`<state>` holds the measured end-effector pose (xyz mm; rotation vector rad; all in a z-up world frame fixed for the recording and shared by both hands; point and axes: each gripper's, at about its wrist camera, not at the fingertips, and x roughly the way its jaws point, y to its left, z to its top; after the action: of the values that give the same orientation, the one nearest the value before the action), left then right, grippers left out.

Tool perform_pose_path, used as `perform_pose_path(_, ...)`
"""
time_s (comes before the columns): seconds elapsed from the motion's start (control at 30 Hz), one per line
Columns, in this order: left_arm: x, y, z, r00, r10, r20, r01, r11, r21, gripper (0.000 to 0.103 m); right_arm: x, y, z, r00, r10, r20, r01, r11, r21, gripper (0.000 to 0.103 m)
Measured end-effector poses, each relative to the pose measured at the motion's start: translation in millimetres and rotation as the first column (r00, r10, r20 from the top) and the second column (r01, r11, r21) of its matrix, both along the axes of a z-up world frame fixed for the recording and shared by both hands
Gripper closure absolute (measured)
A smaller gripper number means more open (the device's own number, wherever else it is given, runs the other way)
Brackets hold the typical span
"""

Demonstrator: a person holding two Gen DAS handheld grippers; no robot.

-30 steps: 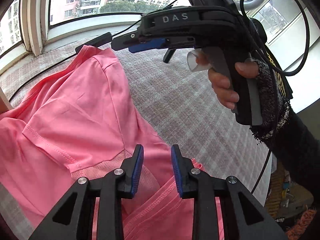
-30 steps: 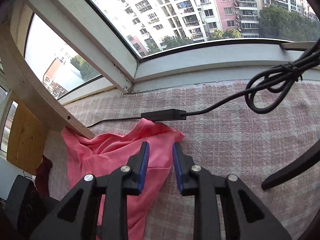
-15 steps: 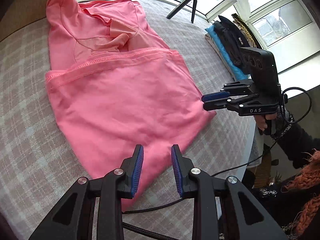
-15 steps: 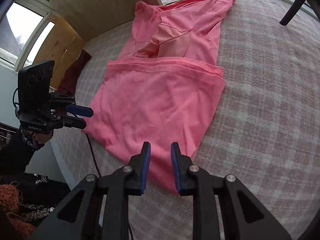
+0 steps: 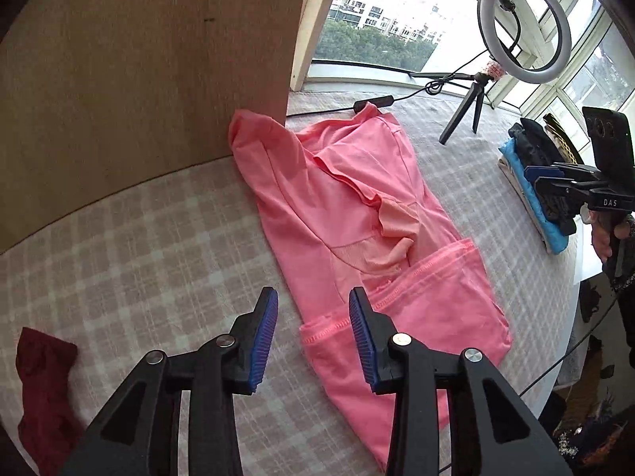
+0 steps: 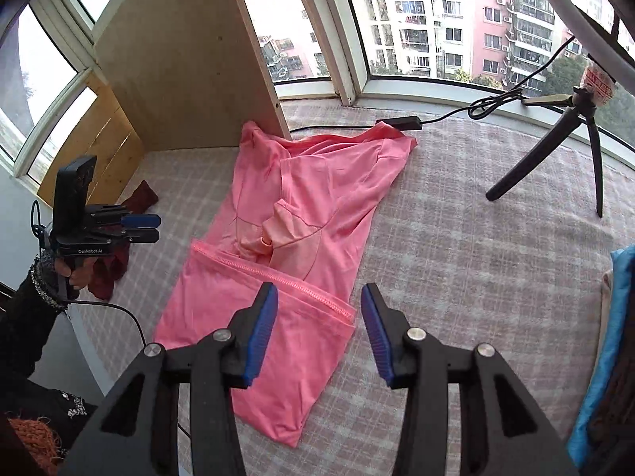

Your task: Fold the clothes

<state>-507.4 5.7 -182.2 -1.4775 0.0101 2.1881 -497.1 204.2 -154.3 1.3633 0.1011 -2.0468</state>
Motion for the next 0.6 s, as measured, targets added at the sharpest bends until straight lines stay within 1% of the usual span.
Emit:
perform_pose_path(0.07, -38.9, -2.7, -5.4, 0.999, 0.045, -0.011, -0.045, 0.999, -0.008, 0.066, -31.0, -18.7, -5.1, 0.999, -0.016, -0.036, 0.016, 1.0, 0.011, 0.06)
perform_pose_path(0.1, -55.3, -1.1, -11.9, 0.998, 0.062, 0.004, -0.062, 0.998, 0.008, 0.066, -44.6, -26.6, -12.5, 0.999, -0.023, -0.048, 0.025, 0.999, 0.025, 0.06)
perform_pose_path(0.2, -89.1, 6.6, -28.7, 0.996, 0.083, 0.021, -0.083, 0.996, 0.018, 0.066, -84.4, -45.7, -45.2, 0.998, -0.044, -0.042, 0.047, 0.997, 0.058, 0.06)
perform_pose_path(0.3, -103.4, 16.6, -39.3, 0.998, 0.061, 0.022, -0.061, 0.998, -0.007, 0.066, -114.8, -58.5, -80.8, 0.998, -0.052, -0.016, 0.053, 0.996, 0.073, 0.06)
perform_pose_path(0.37, -109.5, 19.0, -44.7, 0.998, 0.057, 0.025, -0.057, 0.998, -0.008, 0.066, -130.0, -63.4, -96.7, 0.998, -0.06, -0.015, 0.061, 0.994, 0.09, 0.06)
perform_pose_path(0.47, -116.0, 18.5, -51.7, 0.997, 0.064, 0.043, -0.064, 0.998, 0.015, 0.066, -147.1, -67.5, -111.0, 0.998, -0.061, -0.013, 0.062, 0.995, 0.077, 0.06)
perform_pose_path(0.6, -120.6, 24.0, -62.3, 0.997, 0.049, 0.065, -0.05, 0.999, 0.008, 0.066, -161.5, -75.1, -122.6, 0.999, -0.049, -0.009, 0.049, 0.996, 0.08, 0.06)
